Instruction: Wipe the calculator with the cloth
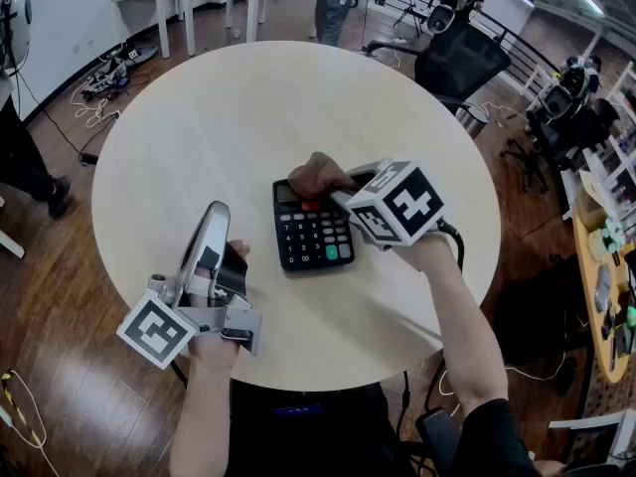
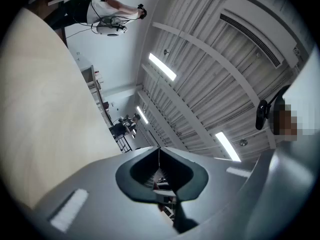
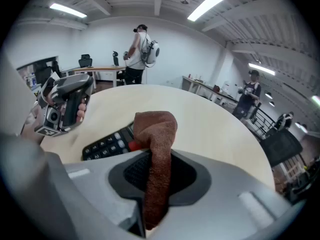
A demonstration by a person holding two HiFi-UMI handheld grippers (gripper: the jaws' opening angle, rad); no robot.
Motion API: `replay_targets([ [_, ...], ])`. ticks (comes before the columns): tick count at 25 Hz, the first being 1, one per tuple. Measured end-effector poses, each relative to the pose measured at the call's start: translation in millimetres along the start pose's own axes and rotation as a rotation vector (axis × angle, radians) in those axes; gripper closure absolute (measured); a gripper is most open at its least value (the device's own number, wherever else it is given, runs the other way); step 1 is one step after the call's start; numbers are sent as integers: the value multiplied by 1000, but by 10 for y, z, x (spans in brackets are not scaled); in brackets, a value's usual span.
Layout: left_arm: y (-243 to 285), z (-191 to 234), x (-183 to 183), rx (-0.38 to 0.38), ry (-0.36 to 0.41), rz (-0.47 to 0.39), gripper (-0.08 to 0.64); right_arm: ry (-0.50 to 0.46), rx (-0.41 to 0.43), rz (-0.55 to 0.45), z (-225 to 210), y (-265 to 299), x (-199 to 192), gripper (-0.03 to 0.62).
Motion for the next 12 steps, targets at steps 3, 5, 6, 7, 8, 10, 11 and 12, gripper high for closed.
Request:
replay_targets([
  [3, -5, 22, 13, 2, -16, 3, 568, 45, -73, -6, -230, -110, -112, 528],
  [5, -17, 40, 13, 1, -41, -5, 568, 41, -54, -41, -147, -164, -36, 528],
  [6, -25, 52, 12, 2, -53, -13, 568, 23, -21, -64, -20, -171, 50, 528],
  [7, -35, 65, 10, 4, -63, -21, 568, -5, 21, -86, 145, -162, 154, 528],
  [8, -46, 76, 7, 6, -71, -29, 568, -39, 63, -103, 328, -140, 260, 528],
  [10, -61, 87, 2, 6, -83, -44, 568, -115, 131, -119, 669, -60, 444, 528],
  [11, -65, 87, 3, 3, -87, -50, 568, -148, 154, -117, 800, -8, 507, 528],
  [12, -67, 85, 4, 0, -89, -55, 568, -174, 170, -109, 885, 47, 544, 528],
])
Point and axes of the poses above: the fingertips, and each gripper's own axes: y forward along the fingers, z to its left, x out of its top, the point moved 2 cm from there along -y, backward along the fingers, and after that the axes turned 10 degrees about -x, right-handed, at the moved point
